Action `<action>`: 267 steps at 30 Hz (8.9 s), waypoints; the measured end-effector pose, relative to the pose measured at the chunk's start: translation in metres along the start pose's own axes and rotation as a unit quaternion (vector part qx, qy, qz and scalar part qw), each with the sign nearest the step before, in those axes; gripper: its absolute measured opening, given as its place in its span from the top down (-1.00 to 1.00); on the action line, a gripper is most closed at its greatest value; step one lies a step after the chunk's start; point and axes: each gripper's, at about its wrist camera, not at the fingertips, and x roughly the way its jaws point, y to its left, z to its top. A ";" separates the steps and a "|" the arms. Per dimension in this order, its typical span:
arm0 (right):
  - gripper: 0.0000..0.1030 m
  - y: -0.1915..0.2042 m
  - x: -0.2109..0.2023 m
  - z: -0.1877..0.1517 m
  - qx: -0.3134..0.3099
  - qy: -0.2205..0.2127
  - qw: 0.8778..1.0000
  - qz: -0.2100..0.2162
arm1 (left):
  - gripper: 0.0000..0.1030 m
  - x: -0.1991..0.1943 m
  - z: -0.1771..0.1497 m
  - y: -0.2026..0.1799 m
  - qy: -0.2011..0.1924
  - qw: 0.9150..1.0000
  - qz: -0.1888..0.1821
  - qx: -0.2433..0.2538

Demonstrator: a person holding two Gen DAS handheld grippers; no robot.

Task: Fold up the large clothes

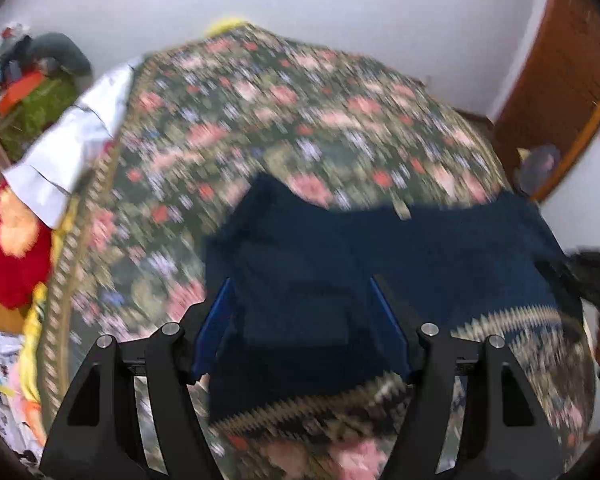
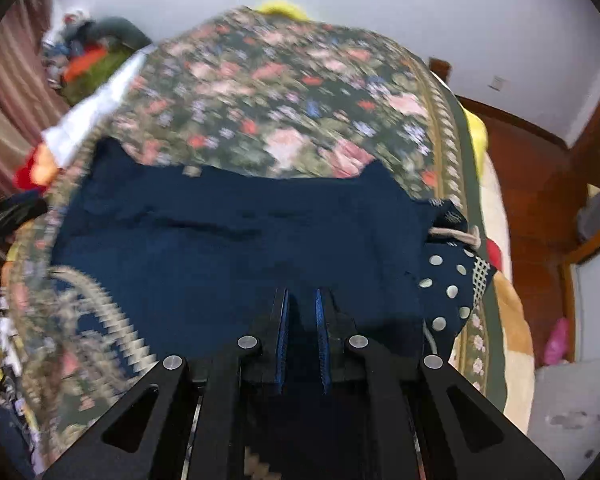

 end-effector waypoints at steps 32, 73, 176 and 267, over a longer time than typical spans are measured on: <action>0.82 0.002 -0.044 -0.070 -0.062 -0.001 0.993 -0.105 | -0.66 0.002 -0.137 0.062 0.058 0.954 -0.149 -0.255; -0.50 0.034 -0.061 -0.024 -0.012 -0.073 0.997 0.031 | 0.66 -0.008 -0.045 0.120 -0.144 0.939 -0.081 -0.301; -0.97 -0.026 0.066 -0.020 0.190 0.089 0.924 0.320 | -1.00 0.108 -0.010 -0.059 0.134 0.932 -0.304 -0.143; -0.67 0.246 0.034 -0.048 -0.216 0.027 0.971 0.096 | -0.81 -0.058 -0.188 0.127 0.006 1.000 0.016 -0.008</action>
